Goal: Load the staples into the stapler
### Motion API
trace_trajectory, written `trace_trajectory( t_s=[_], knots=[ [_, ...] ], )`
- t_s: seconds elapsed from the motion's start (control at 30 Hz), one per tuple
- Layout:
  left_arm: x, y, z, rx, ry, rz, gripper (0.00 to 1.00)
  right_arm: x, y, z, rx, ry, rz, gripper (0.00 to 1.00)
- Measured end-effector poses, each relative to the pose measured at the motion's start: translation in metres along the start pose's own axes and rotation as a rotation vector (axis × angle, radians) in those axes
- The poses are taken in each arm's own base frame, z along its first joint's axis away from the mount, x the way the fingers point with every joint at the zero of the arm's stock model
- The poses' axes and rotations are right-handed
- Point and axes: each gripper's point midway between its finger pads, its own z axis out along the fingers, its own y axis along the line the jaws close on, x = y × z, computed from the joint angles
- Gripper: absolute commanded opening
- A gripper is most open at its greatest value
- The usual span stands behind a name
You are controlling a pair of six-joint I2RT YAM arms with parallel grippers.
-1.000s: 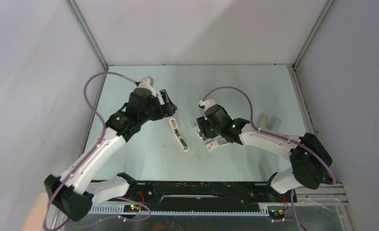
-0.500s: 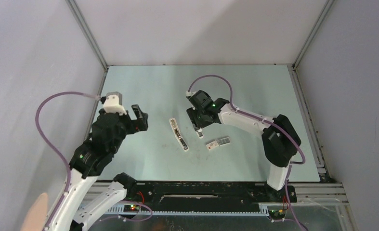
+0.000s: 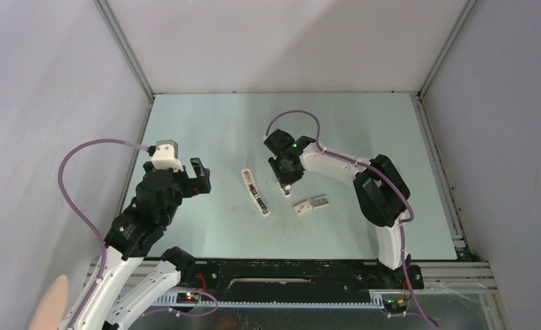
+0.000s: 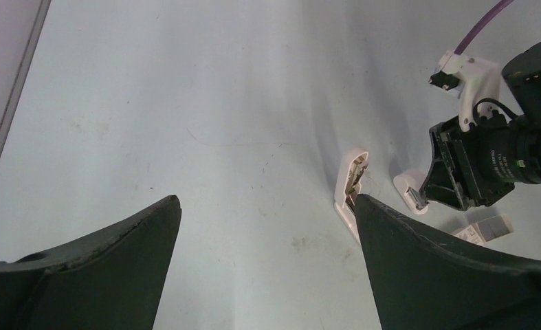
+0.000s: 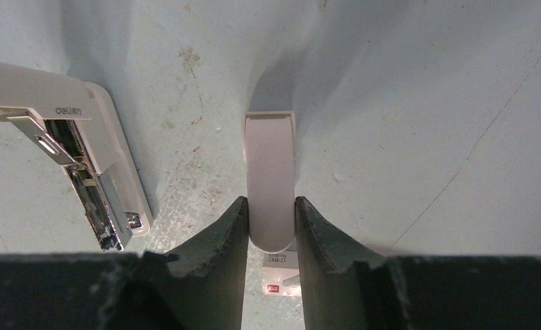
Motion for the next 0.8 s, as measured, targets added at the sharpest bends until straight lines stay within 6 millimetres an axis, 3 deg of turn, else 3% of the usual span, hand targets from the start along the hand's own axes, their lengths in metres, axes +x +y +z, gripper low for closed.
trace_trajectory(
  t_s=[0.23,0.47,0.8],
  knots=[
    [-0.002,-0.001,0.004,-0.001,-0.008,-0.009,1.00,0.005,0.000,0.005,-0.001,0.015,0.002,0.10],
    [-0.005,-0.001,0.005,0.006,-0.015,-0.019,1.00,0.018,0.001,0.017,0.017,0.019,-0.017,0.01],
    [0.003,0.004,0.010,-0.015,0.001,-0.021,1.00,0.020,0.002,0.022,0.086,-0.020,-0.056,0.00]
  ],
)
